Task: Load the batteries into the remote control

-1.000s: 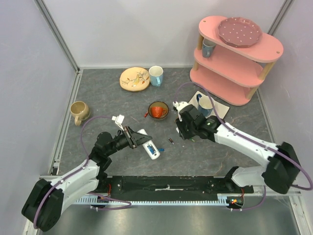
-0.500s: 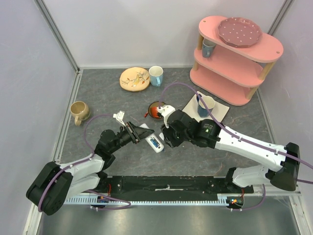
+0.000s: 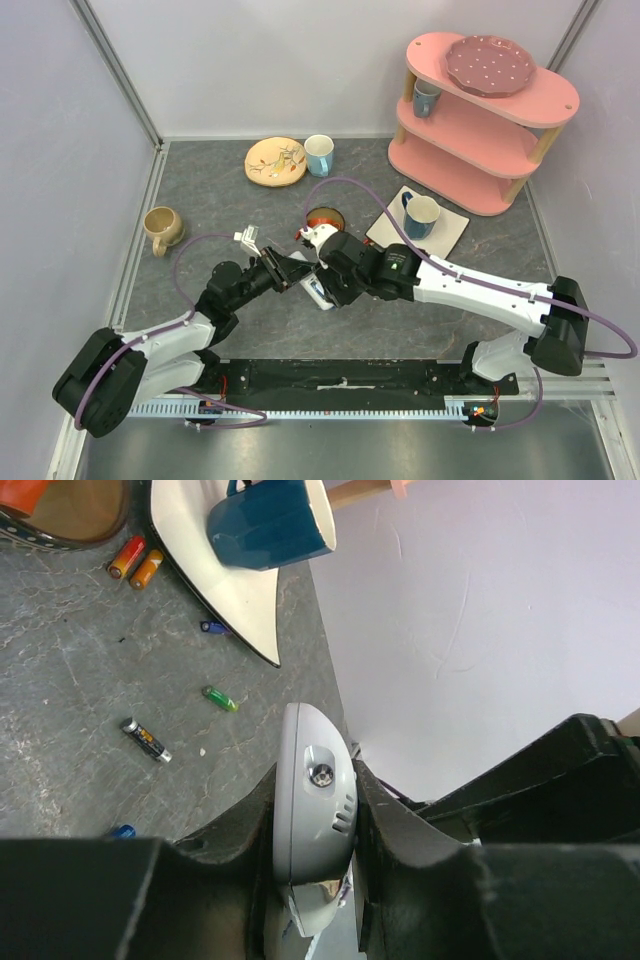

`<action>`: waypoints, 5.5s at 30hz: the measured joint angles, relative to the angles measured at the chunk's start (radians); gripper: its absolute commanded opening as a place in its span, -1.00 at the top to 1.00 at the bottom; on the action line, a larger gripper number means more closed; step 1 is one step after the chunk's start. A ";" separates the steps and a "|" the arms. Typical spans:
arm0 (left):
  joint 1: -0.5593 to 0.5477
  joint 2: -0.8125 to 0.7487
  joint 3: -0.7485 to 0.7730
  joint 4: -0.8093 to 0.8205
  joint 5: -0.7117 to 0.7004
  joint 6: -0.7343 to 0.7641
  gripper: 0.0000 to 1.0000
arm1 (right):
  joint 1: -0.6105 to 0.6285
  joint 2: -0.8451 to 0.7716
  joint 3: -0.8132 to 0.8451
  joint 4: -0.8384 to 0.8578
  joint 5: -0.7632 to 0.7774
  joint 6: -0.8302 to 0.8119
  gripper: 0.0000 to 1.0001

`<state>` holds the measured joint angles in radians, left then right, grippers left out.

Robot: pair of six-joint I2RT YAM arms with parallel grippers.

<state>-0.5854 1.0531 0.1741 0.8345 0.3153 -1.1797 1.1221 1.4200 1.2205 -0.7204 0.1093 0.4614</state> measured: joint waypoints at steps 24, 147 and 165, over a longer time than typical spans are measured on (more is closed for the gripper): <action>-0.006 0.016 0.010 -0.040 0.008 0.002 0.96 | 0.002 0.069 0.062 0.000 -0.005 -0.008 1.00; -0.045 0.050 -0.007 0.080 0.043 0.016 0.96 | -0.002 0.092 0.078 -0.040 0.003 -0.018 -0.13; -0.045 0.060 -0.007 0.082 0.052 0.026 0.96 | -0.014 0.102 0.086 -0.060 0.018 -0.015 -0.47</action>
<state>-0.6300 1.1133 0.1669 0.9161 0.3676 -1.1542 1.1084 1.5219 1.3064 -0.7803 0.1276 0.4461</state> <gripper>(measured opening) 0.327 0.721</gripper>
